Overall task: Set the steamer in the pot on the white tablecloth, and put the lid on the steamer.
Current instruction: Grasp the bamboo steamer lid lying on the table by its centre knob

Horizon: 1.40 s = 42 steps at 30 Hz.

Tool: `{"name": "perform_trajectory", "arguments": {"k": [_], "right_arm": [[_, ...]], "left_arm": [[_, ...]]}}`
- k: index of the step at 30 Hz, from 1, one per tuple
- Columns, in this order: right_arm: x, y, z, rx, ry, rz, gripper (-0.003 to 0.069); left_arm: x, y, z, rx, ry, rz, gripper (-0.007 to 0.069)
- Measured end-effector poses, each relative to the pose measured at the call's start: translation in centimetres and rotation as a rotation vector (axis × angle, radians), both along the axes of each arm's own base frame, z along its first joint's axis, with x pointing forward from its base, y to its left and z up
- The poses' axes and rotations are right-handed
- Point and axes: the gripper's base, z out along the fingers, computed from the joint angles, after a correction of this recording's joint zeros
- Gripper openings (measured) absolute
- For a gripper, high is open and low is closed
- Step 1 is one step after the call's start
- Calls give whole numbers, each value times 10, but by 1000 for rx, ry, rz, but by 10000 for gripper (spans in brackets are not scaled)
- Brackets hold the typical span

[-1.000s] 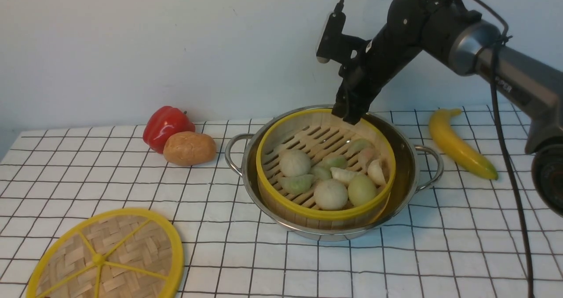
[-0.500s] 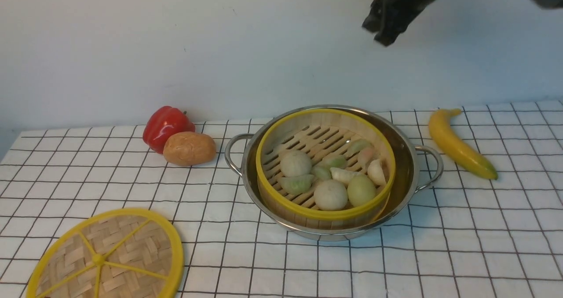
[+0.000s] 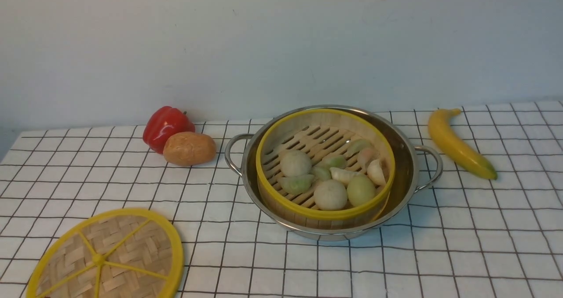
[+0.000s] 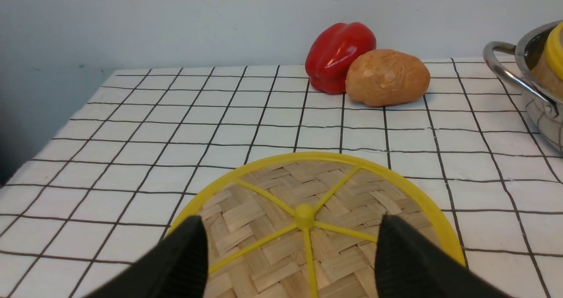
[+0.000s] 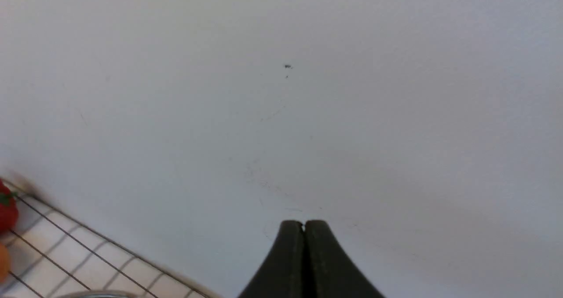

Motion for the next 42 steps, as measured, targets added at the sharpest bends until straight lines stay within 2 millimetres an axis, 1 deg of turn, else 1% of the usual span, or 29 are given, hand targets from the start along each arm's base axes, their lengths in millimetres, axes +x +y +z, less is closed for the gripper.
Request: {"name": "perform_trajectory", "arguments": {"k": [3,8,13,14,15,16,17,18,19,20,21,22,23,24,25,26,28,29,30,31,32,34,35,37,38,39,42], "right_arm": [[-2,2,2,84,23,-6,-9],[-2,4,0,125,47,1,-3],[-15,-4,-15,15,173,-26,6],[-24,-8,-25,-17,218,-40,11],[-29,-11,-29,-31,231,-50,13],[-51,-22,-42,-35,256,-76,19],[-52,-23,-50,-38,272,-83,20],[-70,-33,-65,-31,279,-109,26],[-100,-48,-83,-6,256,-148,36],[-99,-49,-90,-6,267,-153,36],[-121,-60,-104,24,236,-190,41],[-132,-67,-124,38,244,-217,44],[-152,-77,-143,82,201,-266,51],[-164,-83,-154,104,182,-293,56],[-170,-85,-160,108,183,-301,57],[-192,-95,-179,155,144,-354,63],[-219,-105,-198,209,72,-420,73],[-223,-106,-203,212,69,-426,73],[-236,-110,-219,232,42,-460,79],[-248,-112,-230,247,9,-479,85],[-251,-113,-230,254,-12,-484,85],[-264,-115,-248,269,-42,-504,95],[-274,-114,-261,278,-66,-508,100],[-286,-114,-275,290,-108,-504,108],[-289,-113,-277,294,-131,-502,111],[-296,-113,-285,299,-154,-499,117],[-306,-112,-297,310,-191,-493,125]], "left_arm": [[0,0,0,0,0,0,474],[0,0,0,0,0,0,474],[0,0,0,0,0,0,474],[0,0,0,0,0,0,474],[0,0,0,0,0,0,474],[0,0,0,0,0,0,474],[0,0,0,0,0,0,474],[0,0,0,0,0,0,474],[0,0,0,0,0,0,474],[0,0,0,0,0,0,474],[0,0,0,0,0,0,474],[0,0,0,0,0,0,474],[0,0,0,0,0,0,474],[0,0,0,0,0,0,474],[0,0,0,0,0,0,474],[0,0,0,0,0,0,474],[0,0,0,0,0,0,474],[0,0,0,0,0,0,474],[0,0,0,0,0,0,474],[0,0,0,0,0,0,474],[0,0,0,0,0,0,474],[0,0,0,0,0,0,474],[0,0,0,0,0,0,474],[0,0,0,0,0,0,474],[0,0,0,0,0,0,474],[0,0,0,0,0,0,474],[0,0,0,0,0,0,474]]}}
